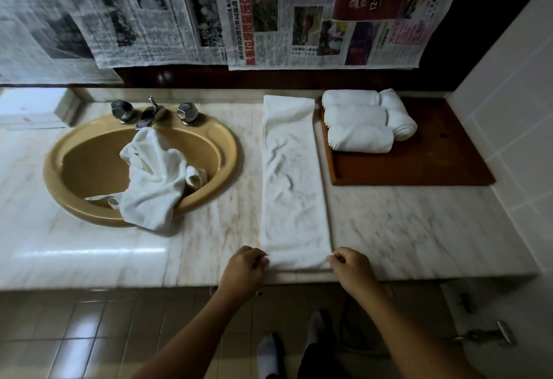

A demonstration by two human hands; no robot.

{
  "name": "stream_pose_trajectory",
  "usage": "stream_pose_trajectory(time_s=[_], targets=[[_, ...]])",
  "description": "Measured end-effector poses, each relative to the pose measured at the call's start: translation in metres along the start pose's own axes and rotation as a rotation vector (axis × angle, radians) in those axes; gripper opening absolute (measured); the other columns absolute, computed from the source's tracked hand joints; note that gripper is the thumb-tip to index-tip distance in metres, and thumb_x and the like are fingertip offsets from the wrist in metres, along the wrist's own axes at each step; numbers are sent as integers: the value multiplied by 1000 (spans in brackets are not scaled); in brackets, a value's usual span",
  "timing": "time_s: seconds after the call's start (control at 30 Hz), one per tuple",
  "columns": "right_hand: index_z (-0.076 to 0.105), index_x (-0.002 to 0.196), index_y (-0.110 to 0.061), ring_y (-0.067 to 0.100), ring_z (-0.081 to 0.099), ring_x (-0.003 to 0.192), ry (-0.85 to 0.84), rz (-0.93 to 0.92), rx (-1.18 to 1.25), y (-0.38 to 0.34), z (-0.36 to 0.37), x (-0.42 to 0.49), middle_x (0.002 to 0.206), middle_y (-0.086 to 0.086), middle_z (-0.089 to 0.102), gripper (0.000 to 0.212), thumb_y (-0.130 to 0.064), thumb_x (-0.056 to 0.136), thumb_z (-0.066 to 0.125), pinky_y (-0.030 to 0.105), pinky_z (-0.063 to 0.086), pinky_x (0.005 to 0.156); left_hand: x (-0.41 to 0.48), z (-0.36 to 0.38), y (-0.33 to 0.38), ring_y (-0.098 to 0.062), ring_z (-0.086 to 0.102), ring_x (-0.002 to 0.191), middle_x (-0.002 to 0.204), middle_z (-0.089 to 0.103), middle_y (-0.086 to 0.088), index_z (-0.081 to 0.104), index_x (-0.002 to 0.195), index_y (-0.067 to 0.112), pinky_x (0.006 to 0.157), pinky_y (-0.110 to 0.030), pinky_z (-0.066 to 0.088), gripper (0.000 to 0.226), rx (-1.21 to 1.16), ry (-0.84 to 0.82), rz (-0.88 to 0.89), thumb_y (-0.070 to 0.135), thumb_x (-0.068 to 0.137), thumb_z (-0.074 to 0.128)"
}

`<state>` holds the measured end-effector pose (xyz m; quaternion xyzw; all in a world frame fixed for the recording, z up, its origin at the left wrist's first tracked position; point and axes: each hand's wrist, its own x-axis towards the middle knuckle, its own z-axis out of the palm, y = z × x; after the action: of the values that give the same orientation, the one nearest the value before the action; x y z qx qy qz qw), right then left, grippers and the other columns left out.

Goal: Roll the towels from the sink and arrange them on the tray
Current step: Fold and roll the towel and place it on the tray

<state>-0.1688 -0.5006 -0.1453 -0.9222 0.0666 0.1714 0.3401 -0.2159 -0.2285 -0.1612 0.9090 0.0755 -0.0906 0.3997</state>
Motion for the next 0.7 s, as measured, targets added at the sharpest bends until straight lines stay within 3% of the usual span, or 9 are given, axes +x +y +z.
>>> stream_pose_trajectory(time_s=[0.2, 0.33, 0.47, 0.6, 0.7], targets=[[49, 66, -10, 17, 48, 54, 172, 35, -7, -3, 4, -2, 58, 3, 53, 34, -26, 83, 73, 27, 37, 51, -2, 0, 14, -5, 63, 73, 84, 67, 7, 67, 95, 24, 62, -23, 50, 7, -112, 44, -145, 31, 94, 67], [53, 81, -21, 9, 53, 65, 156, -168, 46, 3, 9, -6, 74, -6, 54, 20, -12, 88, 69, 30, 48, 60, -2, -1, 16, -11, 63, 68, 81, 65, 5, 57, 92, 26, 54, -21, 47, 12, -144, 64, -120, 28, 93, 68], [67, 93, -20, 10, 61, 79, 175, -383, 6, 21, 15, -4, 90, -8, 59, 18, -3, 91, 63, 31, 55, 70, 0, -1, 8, -13, 57, 71, 90, 54, 12, 49, 80, 32, 54, -32, 49, 27, 8, 89, 108, 14, 88, 68], [72, 91, -17, -4, 58, 81, 163, -436, 9, 25, 10, -4, 88, -14, 57, 17, 0, 87, 70, 8, 45, 71, -2, -1, 1, -12, 65, 85, 106, 64, 14, 71, 97, 25, 59, -31, 55, 15, 169, 127, 371, 15, 88, 65], [72, 103, -15, -6, 57, 82, 113, -472, 13, 30, 7, -10, 95, -18, 53, 23, -6, 82, 74, 5, 44, 72, -6, -1, -10, -10, 67, 95, 114, 68, 13, 73, 109, 28, 65, -30, 59, 19, 242, 133, 467, 27, 93, 63]])
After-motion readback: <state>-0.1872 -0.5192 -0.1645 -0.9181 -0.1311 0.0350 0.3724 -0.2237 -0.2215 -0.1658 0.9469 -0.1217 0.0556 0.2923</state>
